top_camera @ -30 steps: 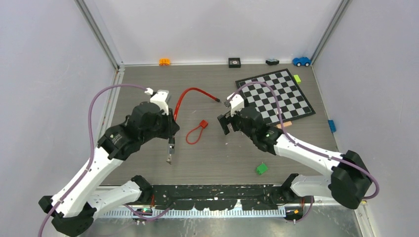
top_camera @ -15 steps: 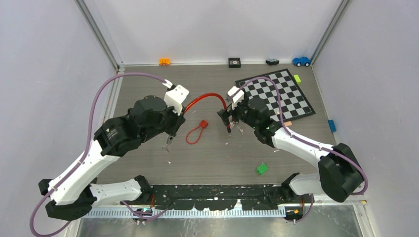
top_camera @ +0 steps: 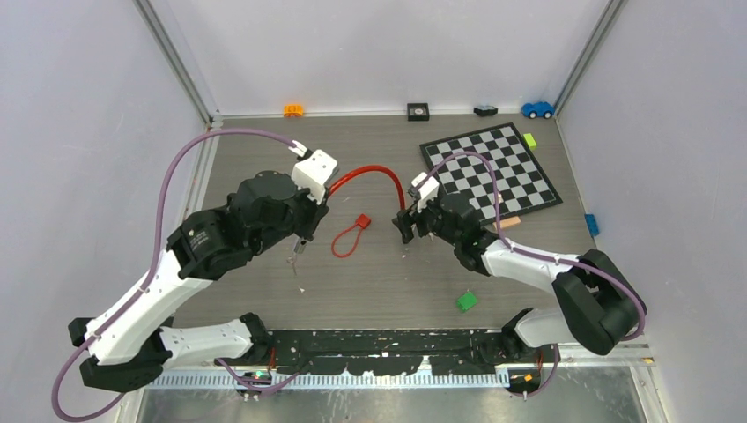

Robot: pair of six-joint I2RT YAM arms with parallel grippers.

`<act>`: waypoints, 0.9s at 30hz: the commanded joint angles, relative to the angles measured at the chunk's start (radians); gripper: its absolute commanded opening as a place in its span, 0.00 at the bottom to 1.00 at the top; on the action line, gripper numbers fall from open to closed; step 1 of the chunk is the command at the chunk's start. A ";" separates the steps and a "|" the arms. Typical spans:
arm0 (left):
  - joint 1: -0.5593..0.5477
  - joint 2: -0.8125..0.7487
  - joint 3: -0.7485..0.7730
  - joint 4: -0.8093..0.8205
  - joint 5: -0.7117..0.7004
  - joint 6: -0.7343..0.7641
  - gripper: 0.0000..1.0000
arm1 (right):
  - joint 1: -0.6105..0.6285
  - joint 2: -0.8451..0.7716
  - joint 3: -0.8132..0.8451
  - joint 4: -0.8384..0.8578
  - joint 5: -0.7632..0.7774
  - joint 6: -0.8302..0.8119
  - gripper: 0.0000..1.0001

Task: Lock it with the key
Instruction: Adjust the lock.

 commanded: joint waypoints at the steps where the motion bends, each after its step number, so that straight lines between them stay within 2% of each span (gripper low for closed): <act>1: -0.006 -0.032 0.027 0.129 -0.029 0.004 0.00 | -0.008 -0.024 -0.039 0.137 0.054 0.113 0.77; 6: -0.006 -0.054 -0.015 0.171 -0.032 0.001 0.00 | -0.009 -0.034 -0.064 0.167 0.060 0.171 0.69; 8: -0.006 -0.071 -0.035 0.193 -0.019 0.005 0.00 | -0.010 -0.032 -0.059 0.166 0.070 0.177 0.59; 10: -0.006 -0.095 -0.058 0.218 0.011 0.011 0.00 | -0.010 -0.026 -0.052 0.170 0.079 0.171 0.55; 14: -0.006 -0.125 -0.081 0.242 0.098 0.042 0.00 | -0.010 -0.041 -0.058 0.242 0.082 0.169 0.71; 16: -0.006 -0.129 -0.084 0.235 0.117 0.053 0.00 | -0.010 -0.062 -0.053 0.259 0.046 0.145 0.75; 22: -0.006 -0.119 -0.096 0.212 0.127 0.065 0.00 | -0.010 -0.212 -0.005 0.278 -0.105 0.096 0.77; 27: -0.006 -0.098 -0.105 0.214 0.141 0.064 0.00 | -0.008 -0.296 0.130 0.241 -0.283 0.046 0.77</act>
